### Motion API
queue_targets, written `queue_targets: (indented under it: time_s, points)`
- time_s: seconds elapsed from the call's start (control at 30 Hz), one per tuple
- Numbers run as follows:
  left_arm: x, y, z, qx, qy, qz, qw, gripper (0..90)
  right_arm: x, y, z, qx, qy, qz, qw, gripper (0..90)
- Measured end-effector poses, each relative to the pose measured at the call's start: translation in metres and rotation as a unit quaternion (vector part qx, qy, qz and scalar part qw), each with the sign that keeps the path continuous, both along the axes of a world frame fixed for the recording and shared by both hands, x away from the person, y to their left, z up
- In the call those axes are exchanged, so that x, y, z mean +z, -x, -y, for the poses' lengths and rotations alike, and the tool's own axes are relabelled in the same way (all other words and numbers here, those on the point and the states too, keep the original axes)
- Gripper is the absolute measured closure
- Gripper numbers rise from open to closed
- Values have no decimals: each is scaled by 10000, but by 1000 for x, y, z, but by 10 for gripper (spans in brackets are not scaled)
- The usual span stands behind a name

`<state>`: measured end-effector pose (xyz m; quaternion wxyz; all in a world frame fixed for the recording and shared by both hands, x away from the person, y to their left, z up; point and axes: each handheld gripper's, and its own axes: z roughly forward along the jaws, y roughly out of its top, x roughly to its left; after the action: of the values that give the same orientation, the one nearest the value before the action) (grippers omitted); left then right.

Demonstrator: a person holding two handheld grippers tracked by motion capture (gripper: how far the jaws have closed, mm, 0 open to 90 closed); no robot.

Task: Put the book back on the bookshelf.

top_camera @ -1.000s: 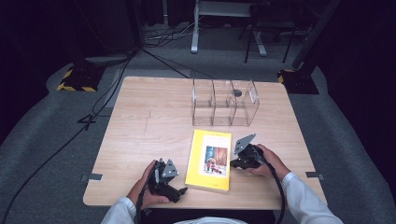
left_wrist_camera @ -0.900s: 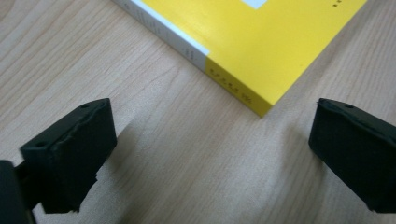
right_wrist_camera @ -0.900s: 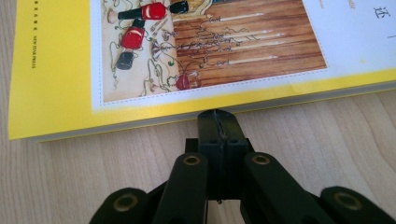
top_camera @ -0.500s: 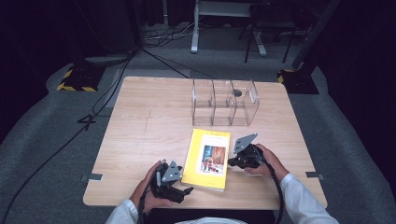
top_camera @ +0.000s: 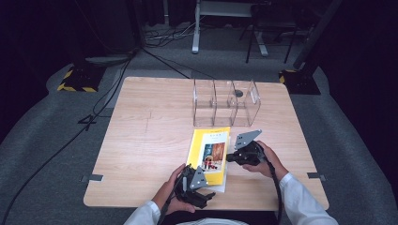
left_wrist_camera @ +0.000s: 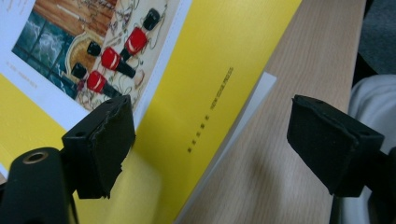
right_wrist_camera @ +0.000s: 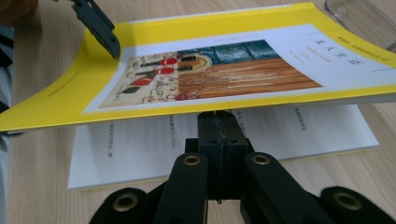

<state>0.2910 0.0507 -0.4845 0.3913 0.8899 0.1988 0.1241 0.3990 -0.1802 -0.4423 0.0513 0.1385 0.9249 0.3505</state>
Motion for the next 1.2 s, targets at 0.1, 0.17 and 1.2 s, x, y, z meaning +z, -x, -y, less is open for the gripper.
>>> queue_targets:
  time_s: [0.1,0.17,1.2]
  points:
    - [2,1,5,131,25,144,9998,171,3,-1,-3,-23,-94,-16,10000,900]
    - [2,2,6,274,-16,256,9993,239,3,-1,-4,-35,-115,-11,9999,900]
    - [28,-5,-51,296,264,623,9973,841,12,23,22,153,-1161,745,9903,477]
